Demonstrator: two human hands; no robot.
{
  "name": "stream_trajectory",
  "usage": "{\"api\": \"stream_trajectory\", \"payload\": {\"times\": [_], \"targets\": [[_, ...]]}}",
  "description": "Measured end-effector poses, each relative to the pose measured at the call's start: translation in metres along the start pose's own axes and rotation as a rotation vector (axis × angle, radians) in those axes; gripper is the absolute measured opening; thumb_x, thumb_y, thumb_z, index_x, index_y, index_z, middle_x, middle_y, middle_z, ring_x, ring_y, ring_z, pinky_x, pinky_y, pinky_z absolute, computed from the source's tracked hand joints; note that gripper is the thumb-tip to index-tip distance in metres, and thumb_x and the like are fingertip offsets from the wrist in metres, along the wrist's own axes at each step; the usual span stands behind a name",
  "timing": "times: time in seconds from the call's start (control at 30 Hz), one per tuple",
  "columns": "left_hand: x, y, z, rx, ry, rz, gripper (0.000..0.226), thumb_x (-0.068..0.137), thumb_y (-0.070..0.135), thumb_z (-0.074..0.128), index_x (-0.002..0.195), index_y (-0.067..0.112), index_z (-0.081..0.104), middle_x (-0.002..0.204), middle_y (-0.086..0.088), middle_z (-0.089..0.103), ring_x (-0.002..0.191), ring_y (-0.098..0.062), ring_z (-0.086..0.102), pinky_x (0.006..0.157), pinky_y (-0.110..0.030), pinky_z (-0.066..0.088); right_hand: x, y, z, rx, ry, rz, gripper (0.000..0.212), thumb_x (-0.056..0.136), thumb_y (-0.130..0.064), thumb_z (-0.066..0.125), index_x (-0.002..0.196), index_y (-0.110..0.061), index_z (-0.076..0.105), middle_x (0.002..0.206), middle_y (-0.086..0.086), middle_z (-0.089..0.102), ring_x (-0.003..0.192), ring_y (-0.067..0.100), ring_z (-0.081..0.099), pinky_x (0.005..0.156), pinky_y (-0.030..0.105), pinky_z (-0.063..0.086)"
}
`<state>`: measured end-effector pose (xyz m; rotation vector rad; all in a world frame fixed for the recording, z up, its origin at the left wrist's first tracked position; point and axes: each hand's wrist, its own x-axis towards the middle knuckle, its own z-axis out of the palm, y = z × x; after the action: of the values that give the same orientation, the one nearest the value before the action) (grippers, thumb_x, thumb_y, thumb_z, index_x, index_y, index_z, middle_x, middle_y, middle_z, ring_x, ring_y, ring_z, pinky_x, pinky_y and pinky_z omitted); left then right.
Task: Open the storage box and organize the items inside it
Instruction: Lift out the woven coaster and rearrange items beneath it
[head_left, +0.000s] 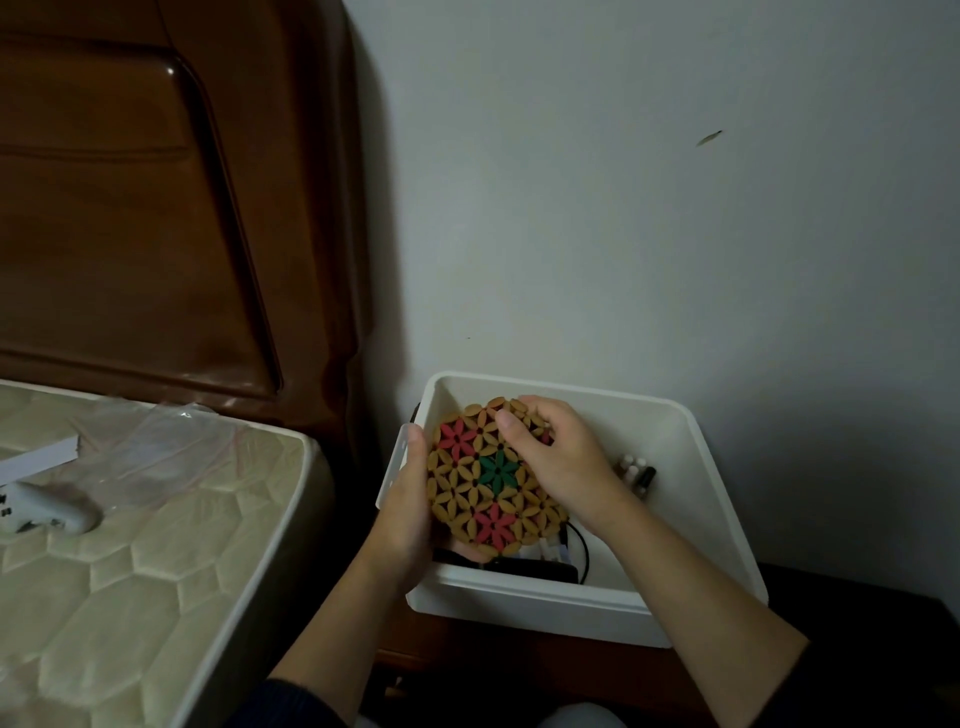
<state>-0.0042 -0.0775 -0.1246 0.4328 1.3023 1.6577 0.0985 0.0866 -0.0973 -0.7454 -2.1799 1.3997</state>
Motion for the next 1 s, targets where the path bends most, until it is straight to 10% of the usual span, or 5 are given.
{"api": "stream_trajectory", "payload": {"times": [0.27,0.43,0.7,1.0], "targets": [[-0.004,0.006,0.003,-0.011,-0.053,0.021,0.051,0.089,0.060,0.066,0.134,0.035,0.065,0.127,-0.010,0.074,0.108,-0.040,0.075,0.063,-0.049,0.064,0.000,0.000,0.005,0.007,0.091,-0.080,0.025,0.097,-0.052,0.070,0.100,-0.027,0.070,0.102,-0.005,0.074,0.096,0.011,0.071,0.086,0.043,0.062],[-0.006,0.003,0.006,0.011,-0.008,0.069,0.051,0.093,0.047,0.073,0.137,0.027,0.059,0.124,-0.013,0.075,0.106,-0.040,0.076,0.056,-0.044,0.065,0.000,0.002,0.007,0.033,0.167,-0.056,0.037,0.090,-0.049,0.079,0.118,-0.034,0.059,0.121,-0.019,0.065,0.116,-0.005,0.059,0.092,0.019,0.049],[-0.011,0.006,0.021,0.069,-0.017,0.140,0.050,0.088,0.054,0.076,0.130,0.030,0.063,0.121,-0.010,0.077,0.104,-0.037,0.077,0.062,-0.054,0.066,-0.009,-0.010,-0.020,0.103,0.069,0.204,0.060,0.076,-0.089,0.060,0.107,-0.039,0.072,0.099,-0.018,0.078,0.093,0.004,0.075,0.079,0.029,0.061],[0.016,0.022,0.090,0.273,-0.023,0.205,0.039,0.097,0.045,0.072,0.128,0.027,0.060,0.119,-0.004,0.076,0.102,-0.029,0.078,0.068,-0.051,0.066,-0.021,-0.010,-0.098,0.142,0.102,0.167,0.053,0.089,-0.075,0.064,0.112,-0.028,0.076,0.103,-0.007,0.081,0.094,0.012,0.079,0.078,0.035,0.065]]}}
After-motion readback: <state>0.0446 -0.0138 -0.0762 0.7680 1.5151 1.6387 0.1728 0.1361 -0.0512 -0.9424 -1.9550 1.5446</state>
